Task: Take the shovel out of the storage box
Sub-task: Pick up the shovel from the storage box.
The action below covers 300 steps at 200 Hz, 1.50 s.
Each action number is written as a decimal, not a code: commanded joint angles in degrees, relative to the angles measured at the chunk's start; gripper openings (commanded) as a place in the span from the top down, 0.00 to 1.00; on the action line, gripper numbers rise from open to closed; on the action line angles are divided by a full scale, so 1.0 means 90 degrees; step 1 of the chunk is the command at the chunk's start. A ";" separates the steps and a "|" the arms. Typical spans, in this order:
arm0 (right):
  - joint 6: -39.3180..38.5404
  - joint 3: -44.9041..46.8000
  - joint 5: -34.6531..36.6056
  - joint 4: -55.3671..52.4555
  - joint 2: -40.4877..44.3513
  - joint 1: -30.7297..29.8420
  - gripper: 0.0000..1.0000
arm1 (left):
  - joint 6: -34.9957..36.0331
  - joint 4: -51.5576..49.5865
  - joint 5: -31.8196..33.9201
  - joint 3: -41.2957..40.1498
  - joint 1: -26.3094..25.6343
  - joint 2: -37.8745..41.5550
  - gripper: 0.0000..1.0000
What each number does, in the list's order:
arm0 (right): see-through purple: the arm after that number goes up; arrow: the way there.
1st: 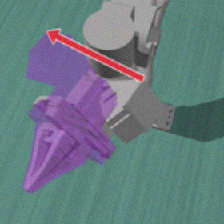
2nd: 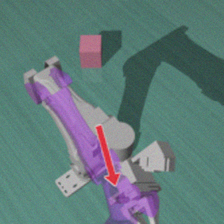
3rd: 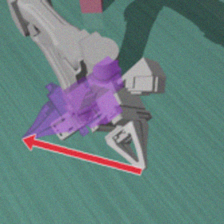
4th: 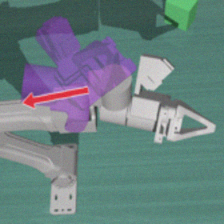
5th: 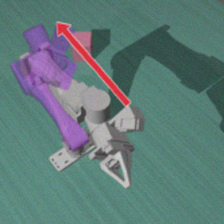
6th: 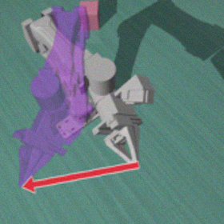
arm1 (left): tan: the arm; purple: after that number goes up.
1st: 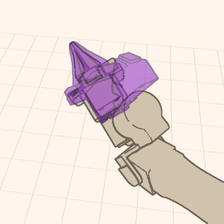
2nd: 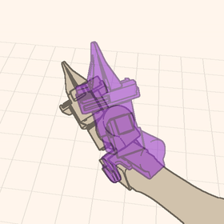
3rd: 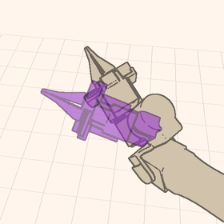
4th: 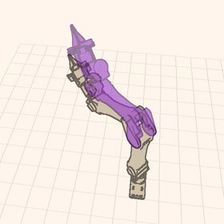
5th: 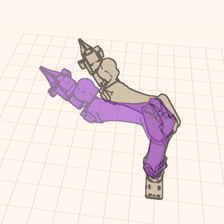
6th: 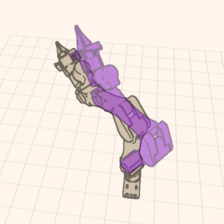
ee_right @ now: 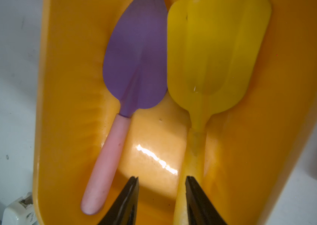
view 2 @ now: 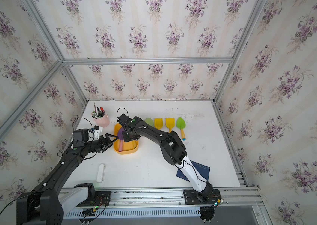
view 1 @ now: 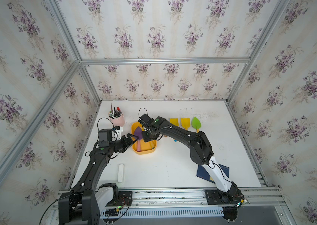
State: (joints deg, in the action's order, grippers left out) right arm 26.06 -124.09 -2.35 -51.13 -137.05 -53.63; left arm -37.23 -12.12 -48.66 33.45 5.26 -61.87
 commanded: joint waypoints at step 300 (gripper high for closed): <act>0.0160 -0.0880 0.0379 -0.0333 -0.1011 0.0104 0.84 | -0.0304 0.0980 0.0101 -0.0128 -0.0486 -0.0123 0.12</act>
State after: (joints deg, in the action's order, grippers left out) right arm 26.98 -132.05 2.11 -54.81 -146.36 -52.64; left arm -40.45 -3.92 -47.77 31.64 0.80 -63.18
